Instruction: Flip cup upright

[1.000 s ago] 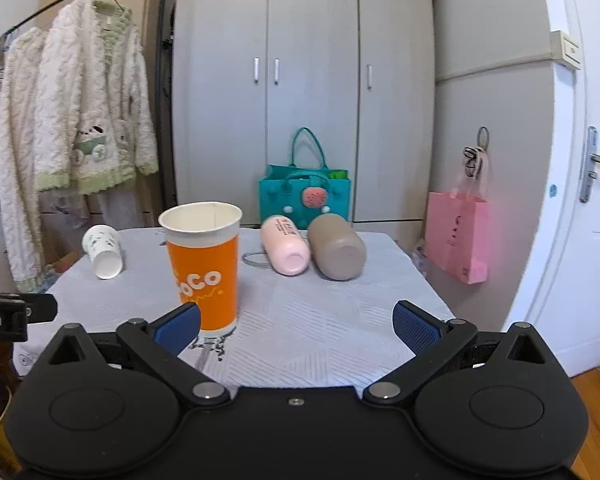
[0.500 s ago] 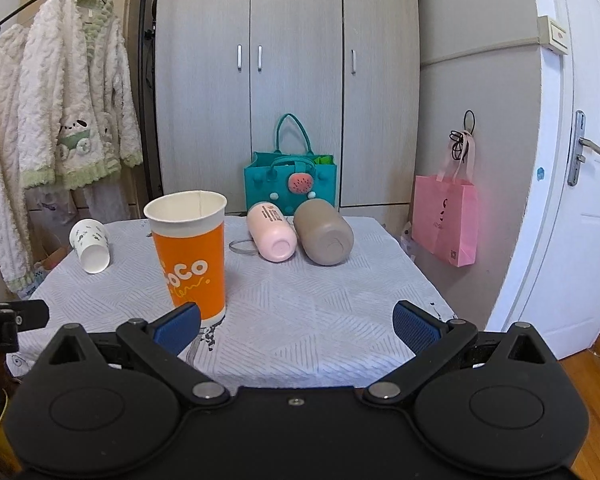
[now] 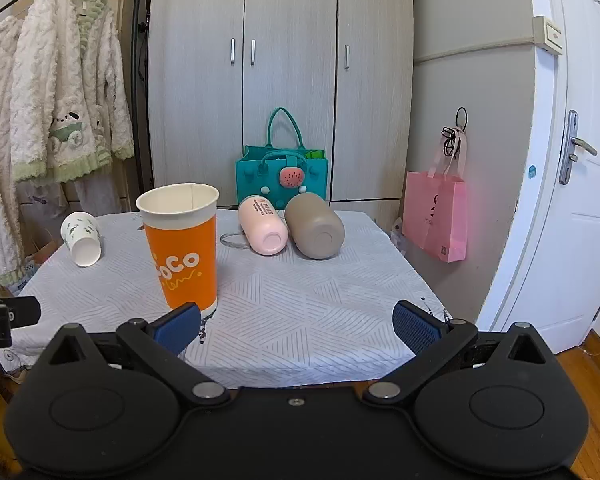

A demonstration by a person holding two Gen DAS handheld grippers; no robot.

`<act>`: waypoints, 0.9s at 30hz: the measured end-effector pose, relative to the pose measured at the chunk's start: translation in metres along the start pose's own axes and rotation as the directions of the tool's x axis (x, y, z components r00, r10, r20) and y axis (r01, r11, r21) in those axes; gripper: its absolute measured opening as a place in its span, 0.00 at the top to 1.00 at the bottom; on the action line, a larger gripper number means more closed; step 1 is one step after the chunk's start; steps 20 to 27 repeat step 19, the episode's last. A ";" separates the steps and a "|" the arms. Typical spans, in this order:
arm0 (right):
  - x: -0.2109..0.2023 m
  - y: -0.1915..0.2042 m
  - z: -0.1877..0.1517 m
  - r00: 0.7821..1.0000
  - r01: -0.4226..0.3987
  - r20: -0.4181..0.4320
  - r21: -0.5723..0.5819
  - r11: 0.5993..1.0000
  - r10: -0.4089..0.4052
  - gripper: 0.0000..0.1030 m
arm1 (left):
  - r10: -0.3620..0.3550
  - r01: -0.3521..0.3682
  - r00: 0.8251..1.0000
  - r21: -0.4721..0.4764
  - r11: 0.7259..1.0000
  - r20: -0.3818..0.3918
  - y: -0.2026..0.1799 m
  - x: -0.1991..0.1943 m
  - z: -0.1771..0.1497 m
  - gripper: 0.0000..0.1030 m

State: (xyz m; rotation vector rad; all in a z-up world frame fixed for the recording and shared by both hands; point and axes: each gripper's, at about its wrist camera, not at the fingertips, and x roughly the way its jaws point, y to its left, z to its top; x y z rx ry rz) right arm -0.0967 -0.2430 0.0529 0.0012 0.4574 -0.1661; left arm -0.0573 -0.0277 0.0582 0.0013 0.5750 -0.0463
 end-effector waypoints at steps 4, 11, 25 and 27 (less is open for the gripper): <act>0.002 0.000 0.001 1.000 0.008 0.005 0.000 1.000 -0.008 0.00 | 0.000 0.000 1.000 0.000 1.000 -0.008 0.000 0.002 0.001 0.00; 0.004 -0.001 0.001 1.000 0.020 0.003 0.007 1.000 -0.020 0.00 | 0.022 -0.021 1.000 0.024 0.999 -0.003 -0.004 0.005 -0.001 0.00; 0.005 0.001 0.001 1.000 0.020 0.006 0.008 1.000 -0.020 0.00 | 0.050 -0.050 0.999 0.003 0.999 0.010 -0.001 0.004 -0.001 0.00; 0.005 0.001 0.001 1.000 0.020 0.006 0.008 1.000 -0.020 0.00 | 0.050 -0.050 0.999 0.003 0.999 0.010 -0.001 0.004 -0.001 0.00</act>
